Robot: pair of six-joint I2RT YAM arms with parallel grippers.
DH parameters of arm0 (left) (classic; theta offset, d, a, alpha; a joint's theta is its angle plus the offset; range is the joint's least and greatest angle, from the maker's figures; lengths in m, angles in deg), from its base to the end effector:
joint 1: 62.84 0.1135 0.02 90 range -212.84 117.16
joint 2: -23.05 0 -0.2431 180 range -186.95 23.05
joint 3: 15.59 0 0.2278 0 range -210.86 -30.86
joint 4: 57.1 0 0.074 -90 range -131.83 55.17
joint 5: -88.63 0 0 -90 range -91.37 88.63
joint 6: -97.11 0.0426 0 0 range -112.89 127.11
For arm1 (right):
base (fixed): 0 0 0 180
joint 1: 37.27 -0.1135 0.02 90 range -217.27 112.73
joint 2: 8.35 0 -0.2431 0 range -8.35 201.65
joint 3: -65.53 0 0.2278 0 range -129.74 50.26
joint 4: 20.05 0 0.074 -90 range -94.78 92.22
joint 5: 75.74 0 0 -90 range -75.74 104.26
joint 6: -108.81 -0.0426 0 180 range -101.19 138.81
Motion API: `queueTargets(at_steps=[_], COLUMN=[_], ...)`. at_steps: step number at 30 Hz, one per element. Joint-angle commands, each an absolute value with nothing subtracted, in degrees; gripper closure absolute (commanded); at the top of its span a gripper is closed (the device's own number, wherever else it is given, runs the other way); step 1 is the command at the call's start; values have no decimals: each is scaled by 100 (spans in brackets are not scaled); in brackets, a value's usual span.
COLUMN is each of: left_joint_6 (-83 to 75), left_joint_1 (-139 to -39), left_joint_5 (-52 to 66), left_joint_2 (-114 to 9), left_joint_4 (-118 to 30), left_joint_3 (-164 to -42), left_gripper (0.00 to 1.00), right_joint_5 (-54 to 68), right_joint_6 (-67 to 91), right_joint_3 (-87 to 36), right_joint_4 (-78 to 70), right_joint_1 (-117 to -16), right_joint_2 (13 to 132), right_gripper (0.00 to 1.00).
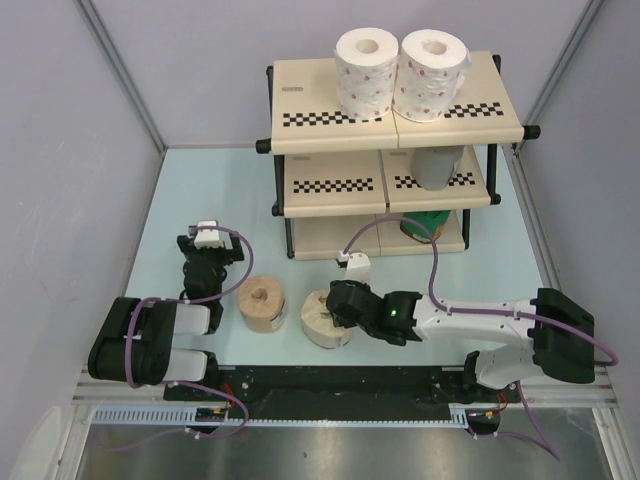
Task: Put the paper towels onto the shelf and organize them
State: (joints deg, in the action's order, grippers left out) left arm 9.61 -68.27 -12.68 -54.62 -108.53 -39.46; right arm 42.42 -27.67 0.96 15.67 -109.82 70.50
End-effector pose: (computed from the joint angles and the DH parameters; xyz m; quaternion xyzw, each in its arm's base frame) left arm 0.2181 -0.0123 0.1624 -0.0184 0.7211 0.0535 0.6906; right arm 0.0988 0.2472 0.2104 -0.1245 0.9067 0.1699 0.3653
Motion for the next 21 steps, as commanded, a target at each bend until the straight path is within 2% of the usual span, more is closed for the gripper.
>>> queueTargets(at_steps=[1,13,21], left_joint_6=[922,931,931], left_joint_1=[-6794,-6803,-6803], left_joint_5=[-1147,-1147,-1147], left_joint_2=[-5386,-5385,-5386], left_joint_4=[-11065,-11065,-11065], left_joint_3=[-4018,-4018,-4018], left_gripper=[0,0,0], right_joint_5=[4360,5029,5960], right_joint_6=[-2883,-2276,-1135], right_joint_3=[96,17,-458], right_joint_4=[1649,1693,1334], right_joint_1=[-11013,-10582,-10319], right_joint_2=[6875,5213,4536], right_gripper=[68,70,70])
